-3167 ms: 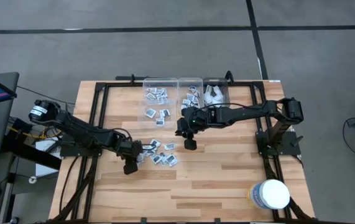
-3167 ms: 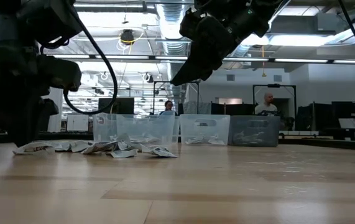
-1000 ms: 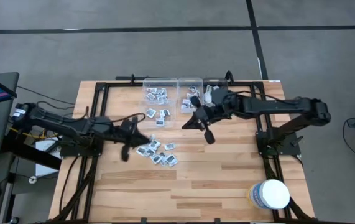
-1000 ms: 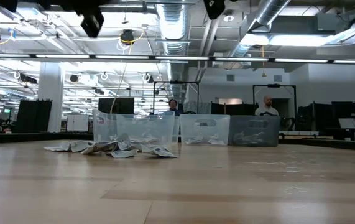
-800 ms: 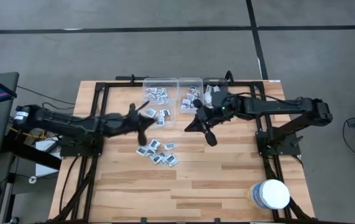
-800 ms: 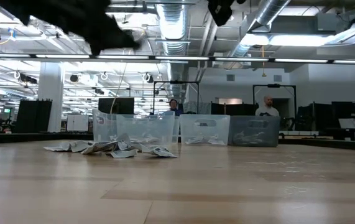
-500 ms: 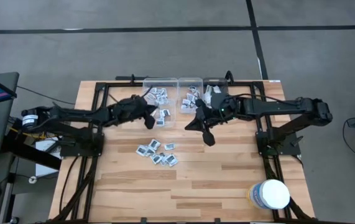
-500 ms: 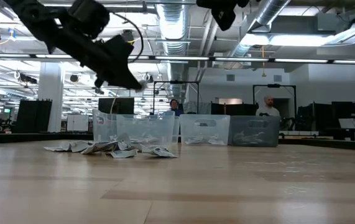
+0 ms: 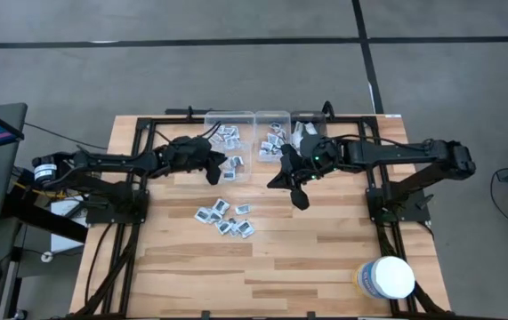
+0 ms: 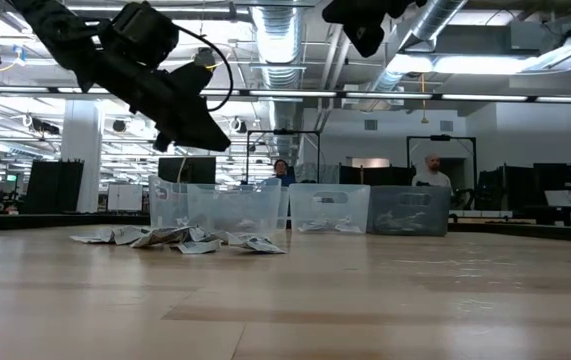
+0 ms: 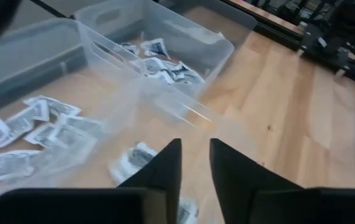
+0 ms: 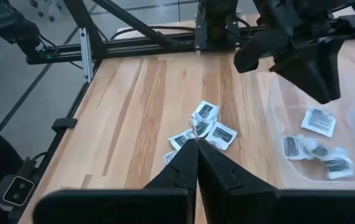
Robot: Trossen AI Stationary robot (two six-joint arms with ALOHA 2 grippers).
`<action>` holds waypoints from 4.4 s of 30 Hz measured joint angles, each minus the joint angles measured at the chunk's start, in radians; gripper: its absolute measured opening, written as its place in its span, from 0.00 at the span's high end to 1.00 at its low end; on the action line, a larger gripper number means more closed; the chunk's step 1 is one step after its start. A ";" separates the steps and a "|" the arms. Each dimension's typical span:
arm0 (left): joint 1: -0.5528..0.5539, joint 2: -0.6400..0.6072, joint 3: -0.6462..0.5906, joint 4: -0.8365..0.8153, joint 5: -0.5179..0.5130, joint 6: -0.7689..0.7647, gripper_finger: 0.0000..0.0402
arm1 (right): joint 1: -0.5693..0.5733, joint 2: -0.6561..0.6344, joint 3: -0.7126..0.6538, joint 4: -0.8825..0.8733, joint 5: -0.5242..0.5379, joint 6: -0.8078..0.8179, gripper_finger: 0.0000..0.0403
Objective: Pick & Place First Aid Supplies
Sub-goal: Put the ointment pack into the top left transparent bin
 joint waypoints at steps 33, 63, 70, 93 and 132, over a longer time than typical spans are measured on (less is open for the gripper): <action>-0.435 -0.102 0.000 -0.233 -0.230 0.202 0.71 | 0.006 0.541 0.000 0.238 0.045 -0.166 0.77; -0.436 -0.098 0.000 -0.232 -0.230 0.175 0.71 | 0.066 0.672 0.008 0.256 0.150 -0.160 0.98; -0.436 -0.098 0.000 -0.232 -0.230 0.178 0.71 | 0.064 0.640 0.065 0.147 0.154 -0.163 0.99; -0.436 -0.096 0.000 -0.188 -0.105 0.598 0.71 | -0.027 0.501 0.241 0.073 -0.192 -0.142 1.00; -0.428 -0.018 0.000 -0.048 -0.004 0.576 0.71 | 0.039 0.505 0.224 -0.033 -0.070 -0.239 0.90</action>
